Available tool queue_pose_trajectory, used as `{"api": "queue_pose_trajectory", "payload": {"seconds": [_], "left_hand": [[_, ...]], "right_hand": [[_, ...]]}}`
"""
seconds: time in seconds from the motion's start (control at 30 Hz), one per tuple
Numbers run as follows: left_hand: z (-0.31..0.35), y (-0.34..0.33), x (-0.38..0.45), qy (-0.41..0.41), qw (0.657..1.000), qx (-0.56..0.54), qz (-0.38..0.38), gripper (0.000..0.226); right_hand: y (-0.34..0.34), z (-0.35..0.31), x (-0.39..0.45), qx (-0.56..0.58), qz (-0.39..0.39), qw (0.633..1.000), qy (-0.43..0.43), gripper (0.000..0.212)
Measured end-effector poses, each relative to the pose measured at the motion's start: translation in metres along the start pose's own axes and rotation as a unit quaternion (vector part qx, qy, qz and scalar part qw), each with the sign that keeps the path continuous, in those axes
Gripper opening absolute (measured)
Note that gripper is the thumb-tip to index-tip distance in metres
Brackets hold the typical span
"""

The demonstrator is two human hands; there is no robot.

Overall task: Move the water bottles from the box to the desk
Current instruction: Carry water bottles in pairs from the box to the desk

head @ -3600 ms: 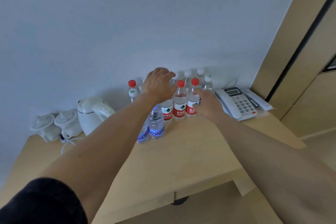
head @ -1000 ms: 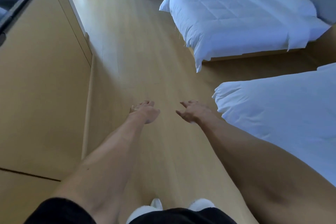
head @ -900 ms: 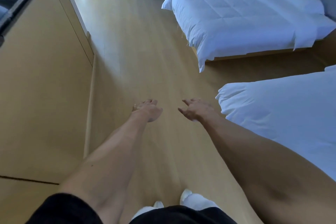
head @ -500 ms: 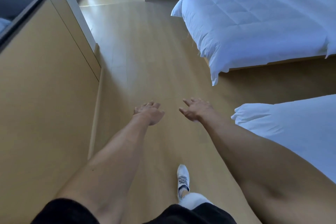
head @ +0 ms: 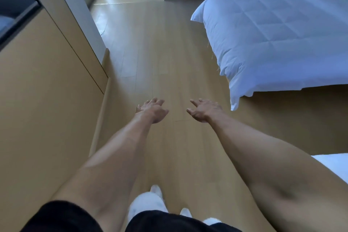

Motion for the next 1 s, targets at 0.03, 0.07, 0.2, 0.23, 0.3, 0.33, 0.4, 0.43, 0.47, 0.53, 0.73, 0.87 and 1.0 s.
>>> {"api": "queue_pose_trajectory", "payload": {"seconds": [0.03, 0.07, 0.2, 0.23, 0.3, 0.33, 0.4, 0.43, 0.47, 0.53, 0.73, 0.87, 1.0], "left_hand": [[0.002, 0.005, 0.013, 0.001, 1.0, 0.001, 0.0, 0.062], [0.004, 0.011, 0.027, 0.002, 1.0, 0.001, 0.001, 0.062], [0.015, 0.036, 0.091, -0.01, 1.0, -0.003, -0.001, 0.061], [0.018, 0.044, 0.109, -0.015, 1.0, -0.002, 0.001, 0.06], [0.022, 0.064, 0.148, -0.023, 1.0, -0.004, 0.0, 0.06], [0.025, 0.074, 0.169, -0.027, 1.0, -0.005, -0.001, 0.06], [0.031, 0.096, 0.212, -0.034, 0.999, -0.007, -0.005, 0.06], [0.034, 0.108, 0.231, -0.037, 0.999, -0.008, -0.01, 0.06], [0.036, 0.121, 0.25, -0.039, 0.999, -0.009, -0.015, 0.06], [0.04, 0.148, 0.285, -0.045, 0.999, -0.01, -0.016, 0.06], [0.047, 0.215, 0.372, -0.055, 0.998, 0.0, -0.013, 0.061], [0.053, 0.241, 0.423, -0.054, 0.998, 0.004, -0.016, 0.061], [0.054, 0.263, 0.477, -0.039, 0.999, 0.001, -0.016, 0.061]], "right_hand": [[0.005, 0.001, 0.014, 0.0, -0.002, 1.0, 0.001, 0.065], [0.01, 0.002, 0.028, 0.001, -0.002, 1.0, 0.002, 0.065], [0.037, 0.011, 0.089, 0.003, -0.001, 1.0, -0.006, 0.064], [0.046, 0.013, 0.107, 0.0, 0.0, 1.0, -0.009, 0.064], [0.066, 0.017, 0.143, -0.004, 0.002, 1.0, -0.015, 0.064], [0.076, 0.018, 0.162, -0.006, 0.003, 1.0, -0.021, 0.064], [0.098, 0.021, 0.199, -0.009, -0.002, 0.999, -0.032, 0.064], [0.109, 0.022, 0.216, -0.007, -0.01, 0.999, -0.034, 0.064], [0.12, 0.022, 0.233, -0.005, -0.016, 0.999, -0.036, 0.063], [0.142, 0.021, 0.265, -0.003, -0.023, 0.999, -0.041, 0.063], [0.208, 0.004, 0.352, 0.004, -0.027, 0.999, -0.041, 0.063], [0.241, -0.001, 0.407, -0.004, -0.017, 0.999, -0.03, 0.064], [0.268, -0.004, 0.473, -0.013, -0.012, 1.0, -0.015, 0.065]]}}
Point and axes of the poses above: each hand's wrist, its own x-axis towards the middle knuckle, its own y-axis out of the back of the hand, z = x × y, the point moved 3 cm from there along x, towards the middle knuckle, and after that the axes turned 12 degrees about -x, right-handed, at the moved point
